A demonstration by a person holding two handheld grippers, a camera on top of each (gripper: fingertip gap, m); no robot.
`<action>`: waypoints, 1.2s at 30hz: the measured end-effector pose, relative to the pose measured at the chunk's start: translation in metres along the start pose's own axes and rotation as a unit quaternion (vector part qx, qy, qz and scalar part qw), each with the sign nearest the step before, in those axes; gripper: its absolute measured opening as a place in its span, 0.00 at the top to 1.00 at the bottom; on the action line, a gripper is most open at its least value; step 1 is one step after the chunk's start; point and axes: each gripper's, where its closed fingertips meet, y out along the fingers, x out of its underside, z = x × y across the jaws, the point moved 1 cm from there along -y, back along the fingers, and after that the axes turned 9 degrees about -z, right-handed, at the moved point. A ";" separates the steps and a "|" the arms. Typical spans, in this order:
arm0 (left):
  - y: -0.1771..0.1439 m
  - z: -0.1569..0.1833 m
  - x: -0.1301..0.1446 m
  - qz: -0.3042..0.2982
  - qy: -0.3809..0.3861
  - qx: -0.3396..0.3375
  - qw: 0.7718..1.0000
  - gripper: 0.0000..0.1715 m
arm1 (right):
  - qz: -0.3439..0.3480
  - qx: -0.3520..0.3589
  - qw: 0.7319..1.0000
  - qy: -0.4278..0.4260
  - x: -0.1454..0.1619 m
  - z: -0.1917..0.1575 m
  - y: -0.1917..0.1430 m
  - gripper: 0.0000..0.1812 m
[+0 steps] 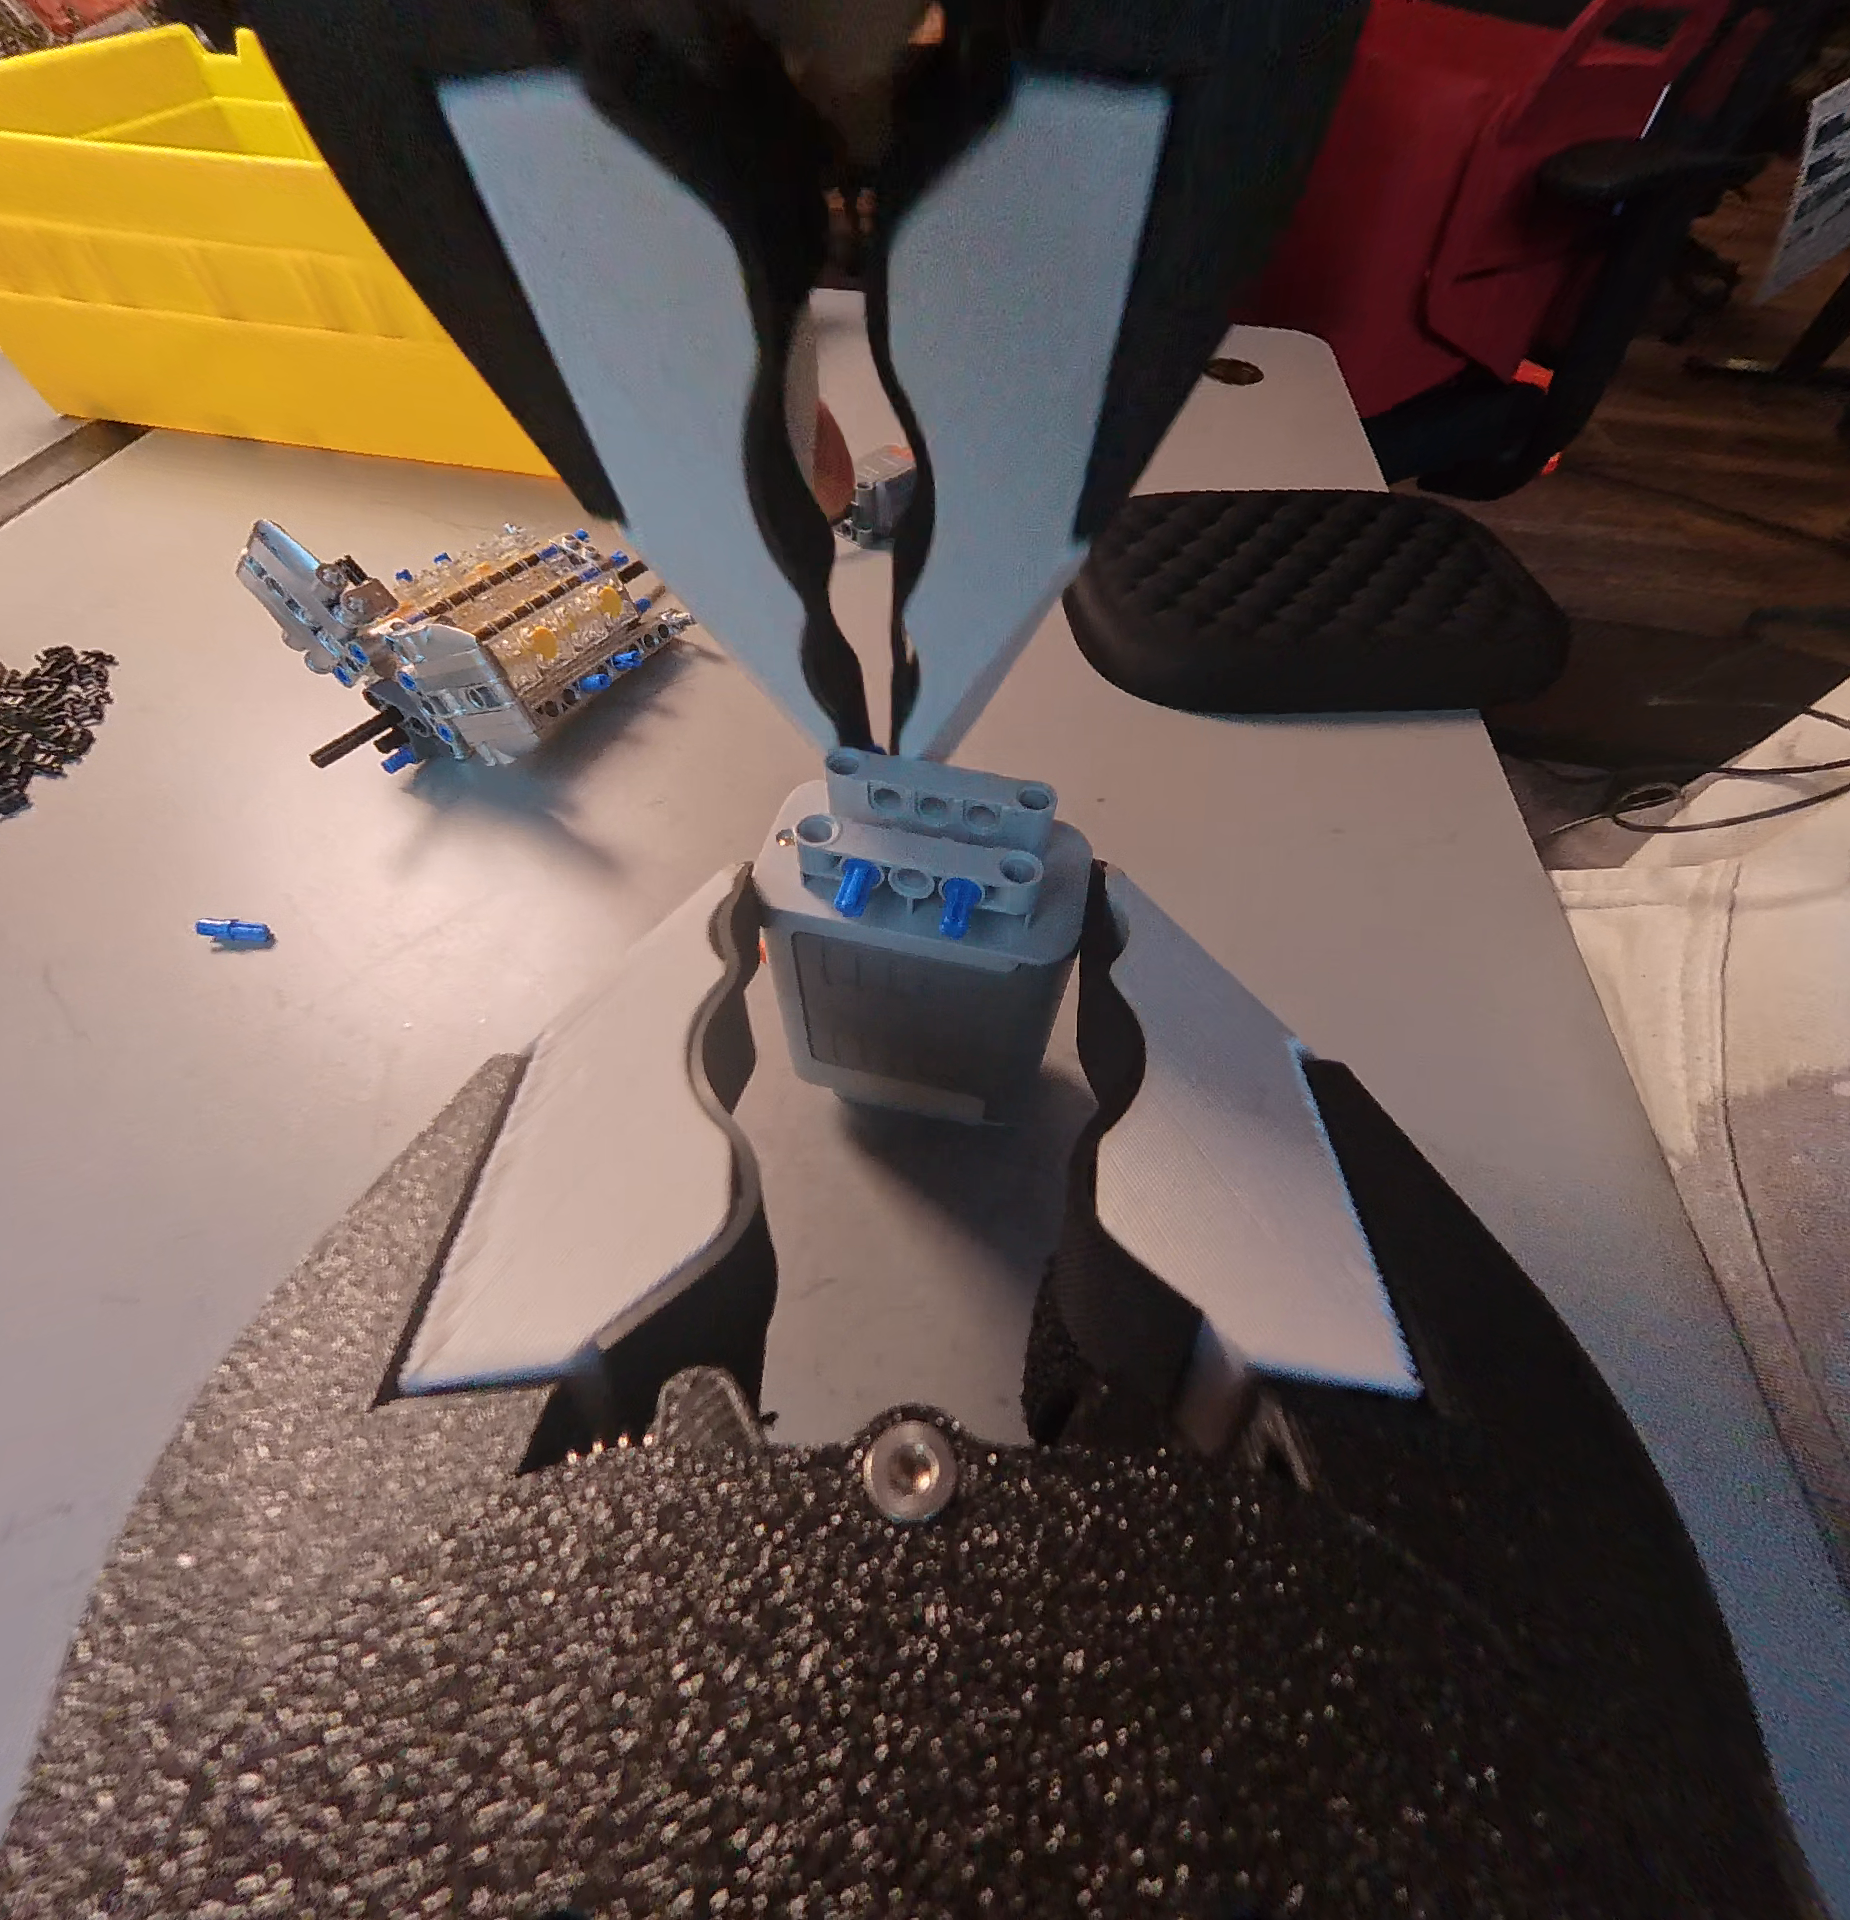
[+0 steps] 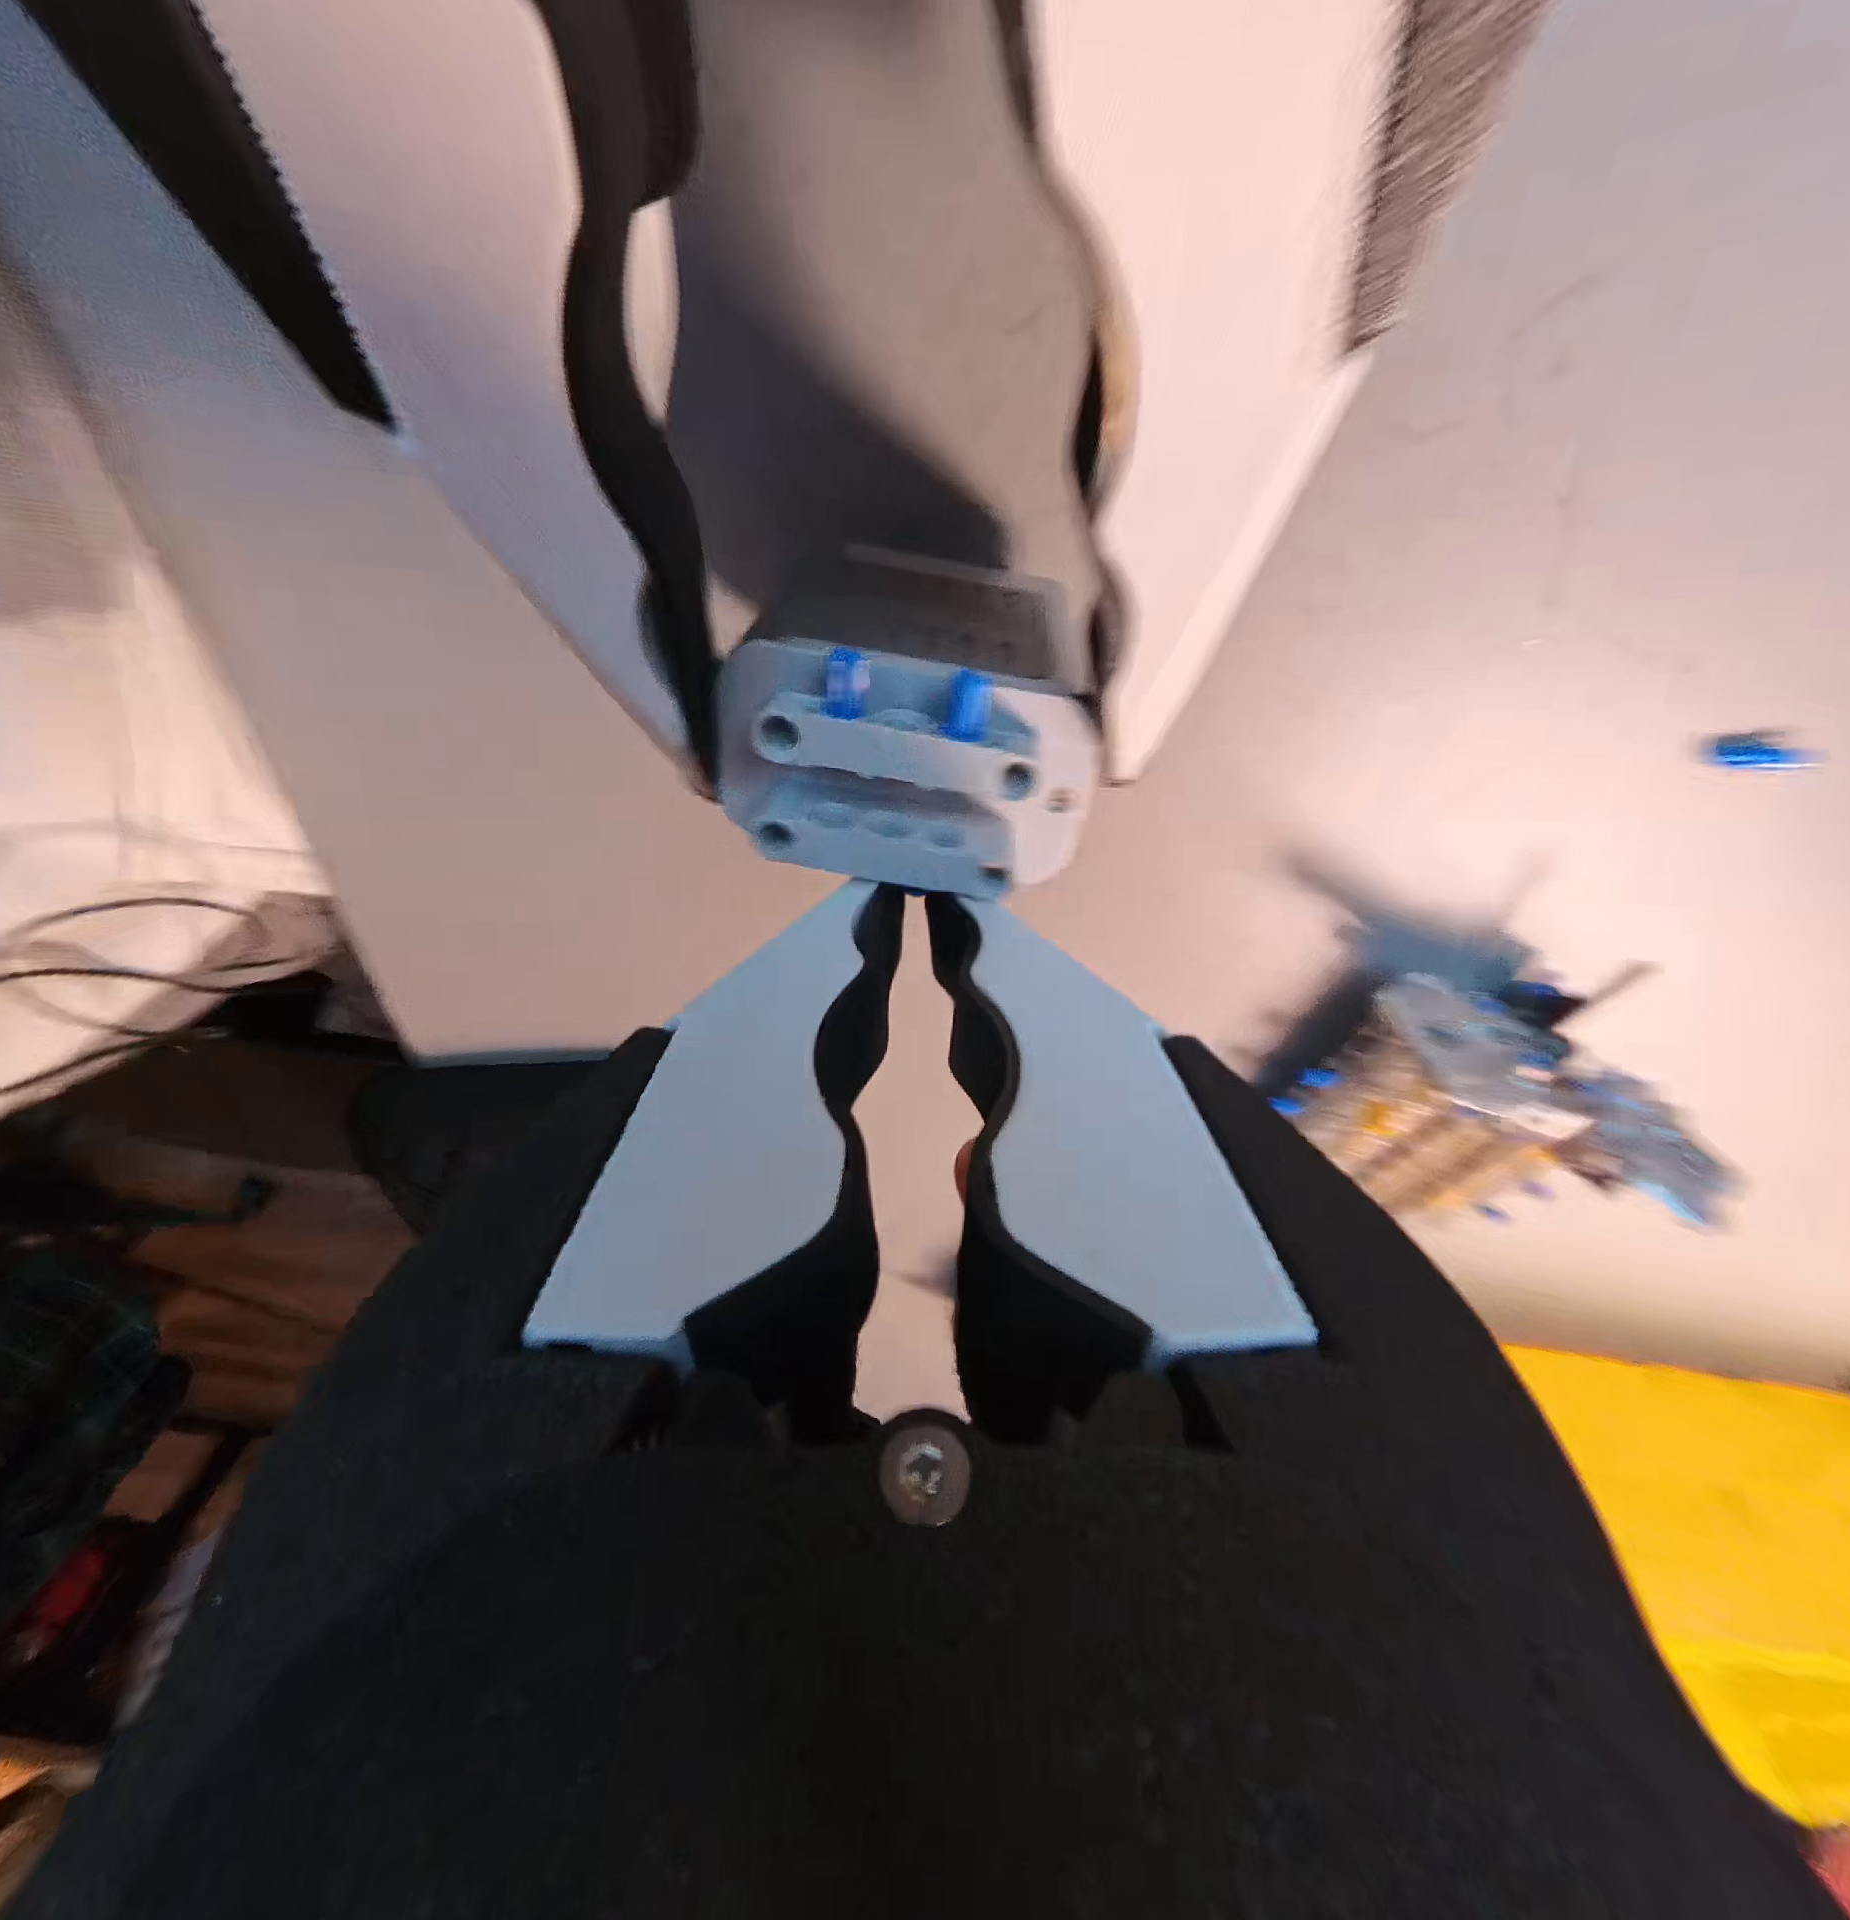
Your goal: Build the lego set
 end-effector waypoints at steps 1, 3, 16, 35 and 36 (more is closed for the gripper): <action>0.000 0.000 0.000 0.001 -0.002 0.000 1.000 0.65 | 0.008 -0.018 1.000 0.006 0.000 -0.004 0.002 0.99; 0.000 0.000 0.000 0.002 -0.004 0.000 1.000 0.65 | 0.022 0.001 1.000 0.013 0.005 0.006 -0.007 0.99; -0.047 -0.003 -0.036 0.136 -0.069 0.075 0.985 0.71 | 0.305 0.111 0.946 -0.008 -0.004 -0.015 -0.075 0.98; -0.045 0.001 -0.053 0.214 -0.220 0.140 0.941 0.88 | 0.327 0.448 0.832 0.010 -0.009 0.002 -0.079 0.98; -0.046 0.001 -0.054 0.217 -0.220 0.138 0.941 0.89 | 0.327 0.454 0.828 0.008 -0.009 0.001 -0.080 0.98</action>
